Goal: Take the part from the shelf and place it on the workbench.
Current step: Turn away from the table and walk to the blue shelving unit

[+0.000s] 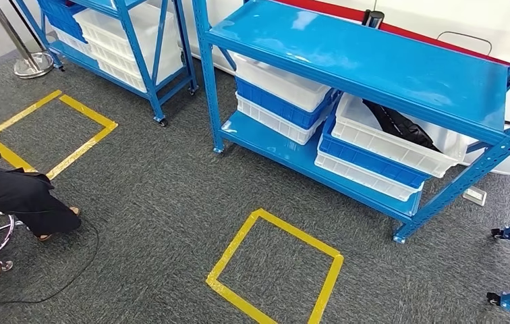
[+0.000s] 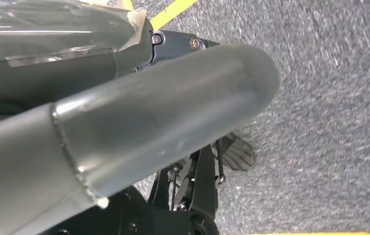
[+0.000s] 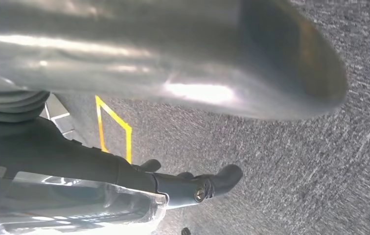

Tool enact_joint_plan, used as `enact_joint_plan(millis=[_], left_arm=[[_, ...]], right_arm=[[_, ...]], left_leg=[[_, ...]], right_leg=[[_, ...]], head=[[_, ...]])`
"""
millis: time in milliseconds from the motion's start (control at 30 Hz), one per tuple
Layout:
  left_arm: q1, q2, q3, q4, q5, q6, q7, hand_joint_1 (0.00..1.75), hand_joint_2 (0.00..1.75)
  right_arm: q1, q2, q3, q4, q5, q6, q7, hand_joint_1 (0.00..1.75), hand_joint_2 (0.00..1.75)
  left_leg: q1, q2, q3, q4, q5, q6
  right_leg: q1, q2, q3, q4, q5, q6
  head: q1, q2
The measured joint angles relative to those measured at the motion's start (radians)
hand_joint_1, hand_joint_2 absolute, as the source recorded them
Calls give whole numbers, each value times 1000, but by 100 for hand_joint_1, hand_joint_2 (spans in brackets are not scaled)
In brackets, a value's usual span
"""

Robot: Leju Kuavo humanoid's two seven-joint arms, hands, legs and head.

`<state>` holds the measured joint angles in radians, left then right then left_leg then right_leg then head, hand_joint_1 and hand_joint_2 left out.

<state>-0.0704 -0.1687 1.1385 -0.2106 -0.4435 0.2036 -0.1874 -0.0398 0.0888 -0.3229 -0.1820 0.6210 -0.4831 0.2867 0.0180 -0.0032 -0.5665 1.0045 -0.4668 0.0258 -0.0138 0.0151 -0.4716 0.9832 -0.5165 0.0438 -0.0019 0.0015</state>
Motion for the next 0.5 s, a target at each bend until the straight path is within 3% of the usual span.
enact_joint_plan(millis=[67, 167, 200, 233, 267, 300, 333, 400, 467, 500], left_arm=[[1, 1, 0, 0, -3, -5, -1, 0, 0], [1, 3, 0, 0, -8, -11, -2, 0, 0], [2, 3, 0, 0, -10, -13, -2, 0, 0], [2, 3, 0, 0, -11, -14, -2, 0, 0], [3, 3, 0, 0, -13, -15, -3, 0, 0], [4, 3, 0, 0, -14, -16, -3, 0, 0], [4, 3, 0, 0, -16, -16, -4, 0, 0], [3, 4, 0, 1, -17, -17, -7, 0, 0], [3, 4, -1, 2, -18, -18, -10, 0, 0], [3, 4, -1, 2, -18, -19, -10, 0, 0]], right_arm=[[-1, 0, -1, 0, -1, 0, -1, 0, 0], [-1, 0, -4, 0, -3, 0, -5, 0, 0], [1, 0, -5, 0, -5, 0, -6, 0, 0], [4, -1, -7, 0, -7, -1, -8, 0, 0], [6, -1, -9, 0, -9, -1, -9, 0, 0], [7, -1, -10, 0, -11, -1, -12, 0, 0], [8, -2, -12, 0, -12, -1, -14, 0, 0], [7, -3, -16, 0, -14, -2, -18, 0, 0], [8, -4, -20, 0, -15, -2, -19, 0, 0], [9, -4, -21, 0, -15, -2, -20, 0, 0]], left_leg=[[-1, 1, 13, -5, -2, 17], [-7, 2, 23, -6, -13, 30], [-10, 2, 27, -6, -18, 32], [-13, 1, 34, -6, -23, 33], [-16, -1, 42, -6, -29, 32], [-18, -1, 52, -6, -36, 31], [-20, -1, 61, -6, -43, 30], [-19, 0, 72, -9, -57, 20], [-19, 1, 80, -2, -56, 6], [-19, 2, 84, 5, -57, -1]], right_leg=[[-2, -3, -20, 49, -22, 2], [-3, -5, -132, 231, -89, -8], [-2, -5, -164, 270, -95, -4], [-1, -5, -179, 273, -83, 2], [1, -5, -175, 240, -56, 9], [4, -6, -156, 174, -16, 14], [8, -9, -136, 110, 19, 11], [21, -16, -115, 33, 37, -13], [30, -18, -107, 15, 23, -42], [25, -17, -92, 6, 32, -51]], head=[[2, 0], [8, 0], [9, 0], [10, 0], [11, 0], [11, 0], [11, 0], [9, 0], [10, 0], [11, 0]])
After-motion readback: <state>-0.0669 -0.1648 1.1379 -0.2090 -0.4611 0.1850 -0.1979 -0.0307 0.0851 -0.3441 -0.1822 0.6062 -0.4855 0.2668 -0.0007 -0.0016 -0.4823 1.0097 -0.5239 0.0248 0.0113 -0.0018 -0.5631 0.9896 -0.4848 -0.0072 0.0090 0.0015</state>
